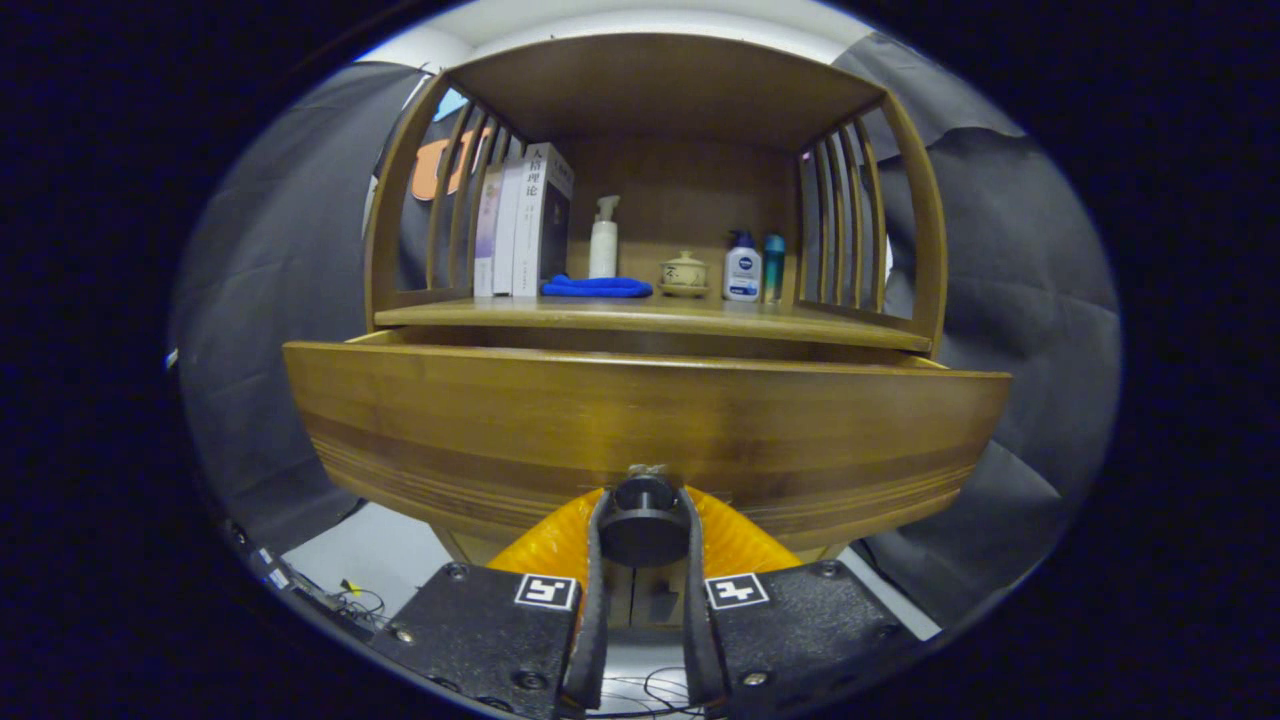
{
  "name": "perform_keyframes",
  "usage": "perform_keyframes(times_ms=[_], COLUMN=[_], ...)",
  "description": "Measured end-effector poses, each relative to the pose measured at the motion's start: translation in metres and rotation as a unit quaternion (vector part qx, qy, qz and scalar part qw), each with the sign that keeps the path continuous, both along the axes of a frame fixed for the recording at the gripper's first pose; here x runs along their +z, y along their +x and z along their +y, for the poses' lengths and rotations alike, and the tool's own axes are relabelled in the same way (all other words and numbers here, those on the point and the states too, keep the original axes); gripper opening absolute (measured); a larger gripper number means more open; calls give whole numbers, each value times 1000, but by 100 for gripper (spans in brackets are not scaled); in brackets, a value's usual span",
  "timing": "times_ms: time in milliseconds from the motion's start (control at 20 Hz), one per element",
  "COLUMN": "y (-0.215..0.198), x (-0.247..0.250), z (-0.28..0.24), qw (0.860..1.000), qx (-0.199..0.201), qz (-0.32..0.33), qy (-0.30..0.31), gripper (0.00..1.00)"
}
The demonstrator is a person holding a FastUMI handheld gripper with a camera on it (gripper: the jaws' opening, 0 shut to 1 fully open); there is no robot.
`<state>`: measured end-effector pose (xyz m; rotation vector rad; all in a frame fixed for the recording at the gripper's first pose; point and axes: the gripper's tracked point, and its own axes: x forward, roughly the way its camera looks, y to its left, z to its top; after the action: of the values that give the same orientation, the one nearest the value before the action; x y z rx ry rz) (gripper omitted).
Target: Pull open the drawer, take out the items inside it, and place them on the countertop above the cabinet.
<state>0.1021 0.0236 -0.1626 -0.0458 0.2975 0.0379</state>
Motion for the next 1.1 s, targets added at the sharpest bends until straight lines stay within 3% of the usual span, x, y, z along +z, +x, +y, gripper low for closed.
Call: perform_keyframes(times_ms=[500,950,1000,1100], y=[-73,-97,-98,-103], x=[-12,-17,-16,-3], z=[4,4,4,1], qw=[1000,999,999,999], qx=[12,10,13,14], qz=[16,36,39,25], qy=[3,12,19,29], gripper=[34,34,36,49])
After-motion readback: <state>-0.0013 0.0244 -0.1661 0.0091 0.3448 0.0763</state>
